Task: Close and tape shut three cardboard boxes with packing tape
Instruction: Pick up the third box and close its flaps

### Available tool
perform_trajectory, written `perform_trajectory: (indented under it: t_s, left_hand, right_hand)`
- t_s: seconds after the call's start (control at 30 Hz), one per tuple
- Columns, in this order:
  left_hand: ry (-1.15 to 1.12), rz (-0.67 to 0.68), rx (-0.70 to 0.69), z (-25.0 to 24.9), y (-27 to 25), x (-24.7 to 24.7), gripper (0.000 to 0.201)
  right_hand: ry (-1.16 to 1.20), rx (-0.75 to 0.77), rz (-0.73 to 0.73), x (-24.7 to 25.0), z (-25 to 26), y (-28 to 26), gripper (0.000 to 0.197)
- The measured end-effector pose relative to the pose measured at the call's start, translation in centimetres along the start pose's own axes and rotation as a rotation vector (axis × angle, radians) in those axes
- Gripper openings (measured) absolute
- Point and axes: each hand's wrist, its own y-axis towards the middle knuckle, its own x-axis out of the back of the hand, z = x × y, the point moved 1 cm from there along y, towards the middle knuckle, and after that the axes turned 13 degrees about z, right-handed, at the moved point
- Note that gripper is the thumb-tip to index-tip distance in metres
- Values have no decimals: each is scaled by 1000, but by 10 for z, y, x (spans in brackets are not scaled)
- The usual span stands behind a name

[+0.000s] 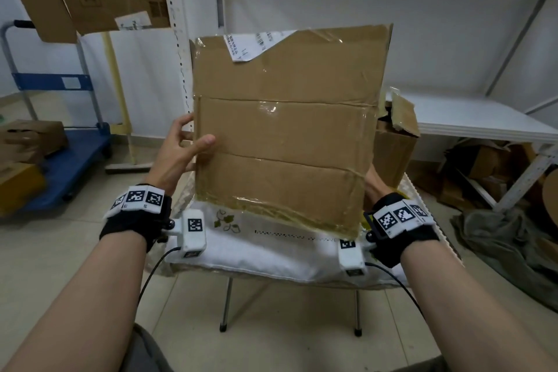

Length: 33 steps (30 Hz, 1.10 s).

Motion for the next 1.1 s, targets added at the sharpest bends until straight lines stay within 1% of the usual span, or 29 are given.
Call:
perform_trajectory:
  t_s: [0.03, 0.07, 0.17, 0.27, 0.3, 0.37, 0.4, 0.47, 0.5, 0.57, 0.6, 0.67, 0.73, 0.8, 0.87, 0.93, 1.0, 1.1]
  left_hand:
    - [7, 7, 12, 1, 1, 0, 119]
    - [10, 12, 19, 1, 1, -1, 119]
    - [22, 2, 14, 2, 3, 1, 118]
    - [41, -37, -35, -2, 4, 0, 128]
    - [46, -56, -60, -4, 5, 1, 128]
    - [53, -88, -87, -5, 7, 1, 120]
    - [49, -98, -94, -6, 7, 2, 116]
    - [39, -119, -109, -7, 7, 3, 110]
    - [46, -135, -116, -7, 7, 3, 105]
    - [66, -175, -140, -7, 6, 3, 95]
    - [62, -183, -154, -7, 5, 2, 93]
    - [21, -175, -198, -9, 4, 1, 97]
    - [17, -181, -230, -9, 3, 4, 102]
    - [54, -205, -249, -11, 3, 6, 102]
    - [86, -214, -266, -13, 3, 6, 97]
    - [93, -212, -286, -16, 3, 2, 92]
    - [90, -202, -302, -19, 3, 0, 90]
    - [65, -181, -321, -22, 2, -3, 94]
  right_hand:
    - [-6, -12, -28, -2, 2, -1, 30]
    - [11, -7, -32, -3, 5, -4, 32]
    - [122, 29, -29, -4, 9, -5, 32]
    - [168, 33, -4, -7, 17, -10, 38]
    - [194, 34, 10, -10, 21, -13, 43]
    - [234, 43, 37, -11, 21, -14, 52]
    - [209, 44, 45, -11, 19, -11, 47]
    - [130, 47, 52, -15, 15, -4, 24]
    - [91, 47, 60, -18, 15, -3, 18]
    - [65, 74, 77, -17, 10, 2, 44]
    - [89, 110, 95, -16, 8, 4, 48]
    - [102, 154, 97, -10, 7, 4, 49]
    - [94, 178, 62, -4, 9, 2, 54]
    - [86, 199, 0, -1, 14, -2, 61]
    - [56, 260, -68, 2, 18, -5, 70]
    - [-5, 328, -144, 2, 23, -10, 74]
    - [-41, 397, -187, -2, 28, -15, 73]
    - [-2, 486, -183, -7, 32, -19, 60]
